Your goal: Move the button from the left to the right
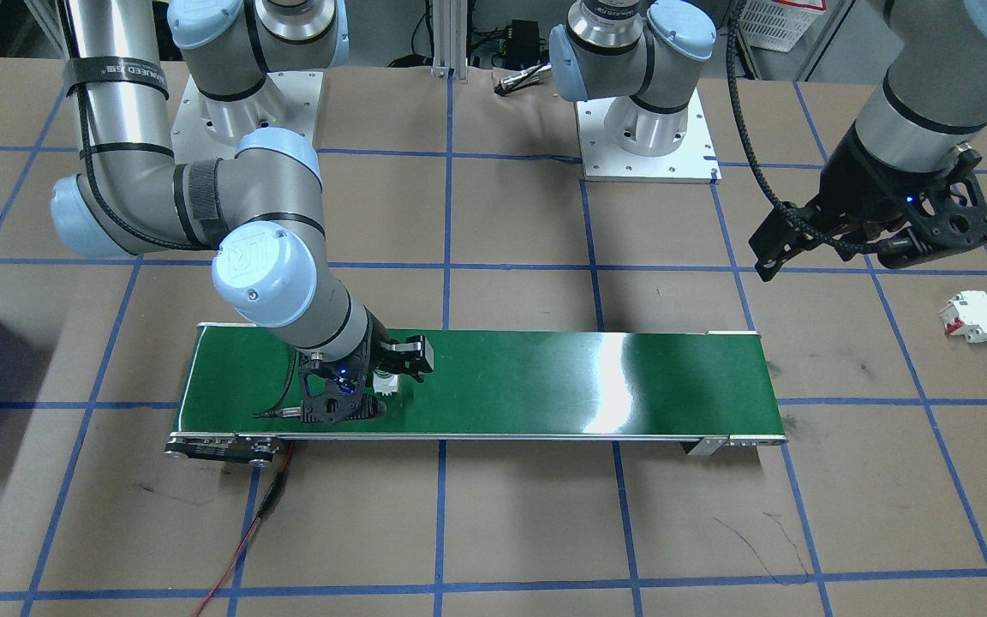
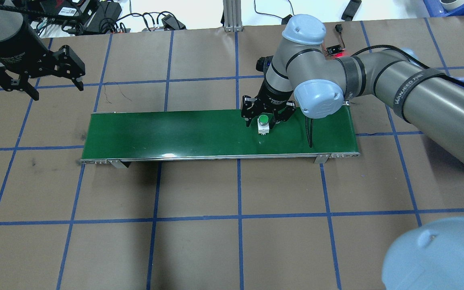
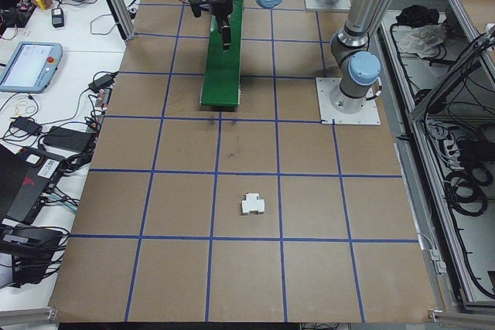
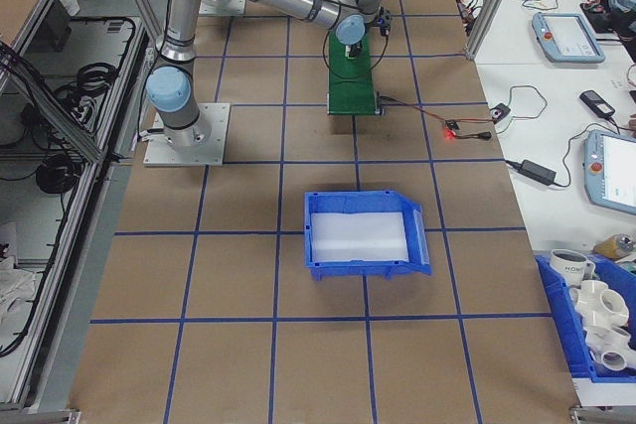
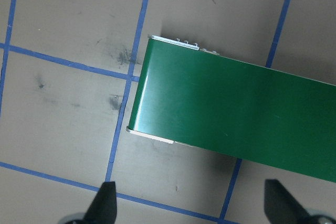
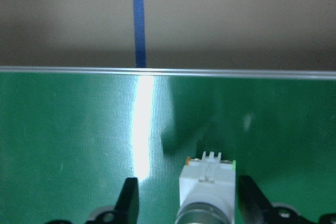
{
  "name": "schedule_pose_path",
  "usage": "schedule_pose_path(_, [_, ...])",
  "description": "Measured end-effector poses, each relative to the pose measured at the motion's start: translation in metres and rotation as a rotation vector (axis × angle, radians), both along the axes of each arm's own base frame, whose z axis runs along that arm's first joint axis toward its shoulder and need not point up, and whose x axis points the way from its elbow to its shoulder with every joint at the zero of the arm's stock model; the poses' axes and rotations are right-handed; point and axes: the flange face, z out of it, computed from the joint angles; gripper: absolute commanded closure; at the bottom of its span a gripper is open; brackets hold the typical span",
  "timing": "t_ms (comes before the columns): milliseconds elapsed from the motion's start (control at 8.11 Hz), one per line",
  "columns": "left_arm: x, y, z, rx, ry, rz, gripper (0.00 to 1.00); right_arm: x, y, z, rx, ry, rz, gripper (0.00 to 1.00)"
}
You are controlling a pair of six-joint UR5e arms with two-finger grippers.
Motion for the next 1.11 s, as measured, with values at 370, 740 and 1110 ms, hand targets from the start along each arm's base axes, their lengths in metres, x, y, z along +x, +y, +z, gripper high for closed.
schedule_pose_path(370, [0.001,0.000,0.001,-0.002,-0.001,0.001,0.00,-0.014,0.004,0.001,0.017,0.115,0.036,1.00])
schedule_pose_path(740, [0.002,-0.001,0.001,-0.001,-0.001,0.002,0.00,-0.035,-0.008,0.041,-0.032,0.195,0.014,1.00])
schedule_pose_path(1110, [0.002,-0.001,0.000,-0.001,-0.001,0.003,0.00,-0.146,-0.025,0.108,-0.073,0.221,-0.101,1.00])
